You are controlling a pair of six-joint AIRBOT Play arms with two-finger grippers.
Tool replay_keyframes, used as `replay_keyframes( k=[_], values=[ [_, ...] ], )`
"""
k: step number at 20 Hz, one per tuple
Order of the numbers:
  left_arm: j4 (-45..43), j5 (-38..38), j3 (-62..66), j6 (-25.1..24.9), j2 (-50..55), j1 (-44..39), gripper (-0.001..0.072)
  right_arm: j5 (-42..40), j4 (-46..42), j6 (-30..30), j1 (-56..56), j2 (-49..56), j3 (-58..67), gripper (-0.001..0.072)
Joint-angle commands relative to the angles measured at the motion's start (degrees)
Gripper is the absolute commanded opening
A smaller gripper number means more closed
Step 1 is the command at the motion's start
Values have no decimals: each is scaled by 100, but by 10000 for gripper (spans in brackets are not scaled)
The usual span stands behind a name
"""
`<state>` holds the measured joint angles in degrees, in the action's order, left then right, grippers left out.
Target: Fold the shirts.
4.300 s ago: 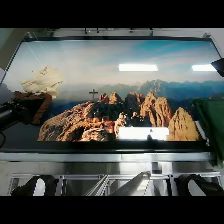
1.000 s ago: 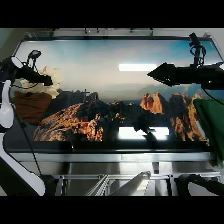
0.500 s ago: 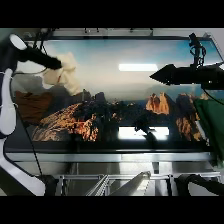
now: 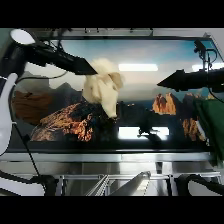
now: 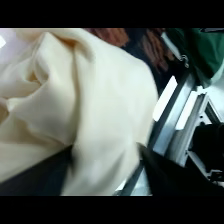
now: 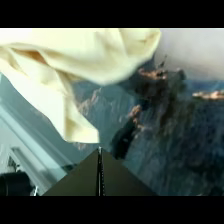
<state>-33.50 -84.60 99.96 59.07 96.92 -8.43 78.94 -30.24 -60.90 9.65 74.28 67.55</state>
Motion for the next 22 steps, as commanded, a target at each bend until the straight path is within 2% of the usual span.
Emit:
replay_keyframes(
  k=[1,2,4,6,8,10,13,15,18,22],
  values=[
    [208,109,-203,494,-57,-295,713,702,-330,-282,109,0,-4,327],
    [188,-24,9,723,-57,-184,713,828,-533,-404,109,0,-7,471],
    [-63,-525,450,1172,-57,184,712,916,-942,-544,96,-15,-59,471],
    [-782,-1272,623,1781,-59,614,710,815,-1012,-546,92,-111,-352,471],
    [-1648,-1589,273,2100,-118,911,710,417,-1014,-483,9,-267,-931,472],
    [-1766,-1191,-697,1989,-348,1093,709,-175,-1014,-374,-188,-343,-1615,538],
    [-1738,-310,-2223,1543,-437,1027,709,-970,-1005,-374,-706,-170,-2378,539],
    [-1574,131,-2789,1167,-221,826,708,-1314,-1005,-378,-1224,103,-2533,538],
    [-481,494,-2933,527,380,619,707,-1832,-448,-372,-2048,612,-2531,538],
    [-326,350,-2212,442,1241,409,690,-2153,223,-236,-2656,1226,-2492,524]
  ],
)
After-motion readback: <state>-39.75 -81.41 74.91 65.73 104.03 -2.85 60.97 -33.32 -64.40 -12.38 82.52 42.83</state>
